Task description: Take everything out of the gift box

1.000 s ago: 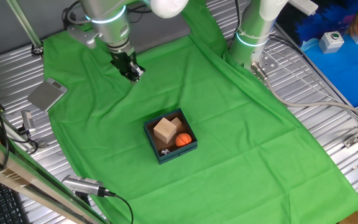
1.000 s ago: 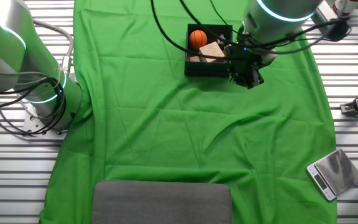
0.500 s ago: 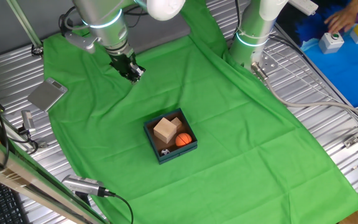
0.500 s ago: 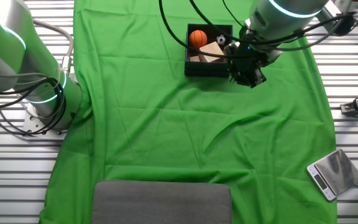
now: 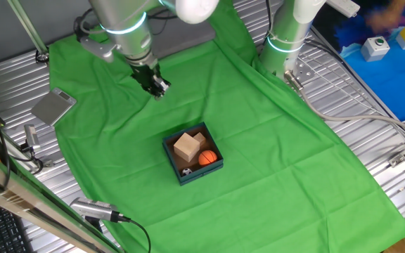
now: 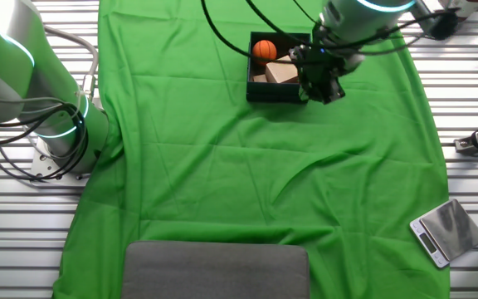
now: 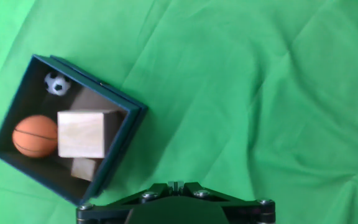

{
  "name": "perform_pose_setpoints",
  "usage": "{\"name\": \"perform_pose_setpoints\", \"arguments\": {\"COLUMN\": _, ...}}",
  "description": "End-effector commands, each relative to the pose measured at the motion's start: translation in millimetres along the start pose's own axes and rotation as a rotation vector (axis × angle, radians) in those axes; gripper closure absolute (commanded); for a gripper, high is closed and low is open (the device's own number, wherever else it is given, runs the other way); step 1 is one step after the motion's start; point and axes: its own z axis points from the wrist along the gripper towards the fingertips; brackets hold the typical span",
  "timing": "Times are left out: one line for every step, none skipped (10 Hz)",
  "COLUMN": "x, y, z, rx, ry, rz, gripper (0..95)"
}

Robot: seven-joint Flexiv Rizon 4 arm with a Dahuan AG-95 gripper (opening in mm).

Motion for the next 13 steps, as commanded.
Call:
{"name": "perform_pose_setpoints", "arguments": {"x": -3.1, "y": 22.7, "z": 5.5, "rx": -0.014, "ry": -0.014, "rz": 0.057, "gripper": 95.0}}
{"name": "perform_pose_setpoints", "arguments": {"x": -7.3, "y": 35.0, "z": 6.6, "rx": -0.015, "ry": -0.016, "rz": 0.080, "gripper": 95.0}}
{"name": "perform_pose_setpoints", "arguments": {"x": -12.2, "y": 45.1, "z": 6.4, "rx": -0.014, "ry": -0.015, "rz": 0.099, "gripper": 95.0}}
{"name": "perform_pose_setpoints", "arguments": {"x": -17.2, "y": 54.4, "z": 7.5, "rx": -0.013, "ry": -0.012, "rz": 0.118, "gripper": 95.0}}
{"name": "perform_pose_setpoints", "arguments": {"x": -18.7, "y": 57.0, "z": 8.4, "rx": -0.013, "ry": -0.012, "rz": 0.122, "gripper": 95.0}}
{"name": "perform_pose_setpoints", "arguments": {"x": -23.8, "y": 65.3, "z": 12.4, "rx": -0.016, "ry": -0.014, "rz": 0.135, "gripper": 95.0}}
{"name": "perform_pose_setpoints", "arguments": {"x": -28.4, "y": 73.7, "z": 16.4, "rx": -0.014, "ry": -0.015, "rz": 0.153, "gripper": 95.0}}
{"name": "perform_pose_setpoints", "arguments": {"x": -31.6, "y": 80.3, "z": 19.3, "rx": -0.012, "ry": -0.014, "rz": 0.165, "gripper": 95.0}}
{"name": "perform_pose_setpoints", "arguments": {"x": -33.2, "y": 83.8, "z": 20.7, "rx": -0.011, "ry": -0.014, "rz": 0.167, "gripper": 95.0}}
{"name": "perform_pose_setpoints", "arguments": {"x": -34.1, "y": 85.9, "z": 21.5, "rx": -0.011, "ry": -0.014, "rz": 0.165, "gripper": 95.0}}
{"name": "perform_pose_setpoints", "arguments": {"x": -34.6, "y": 87.2, "z": 22.0, "rx": -0.009, "ry": -0.013, "rz": 0.161, "gripper": 95.0}}
{"name": "perform_pose_setpoints", "arguments": {"x": -34.0, "y": 87.5, "z": 22.3, "rx": -0.006, "ry": -0.011, "rz": 0.143, "gripper": 95.0}}
{"name": "perform_pose_setpoints", "arguments": {"x": -32.1, "y": 87.7, "z": 22.6, "rx": -0.005, "ry": -0.010, "rz": 0.132, "gripper": 95.0}}
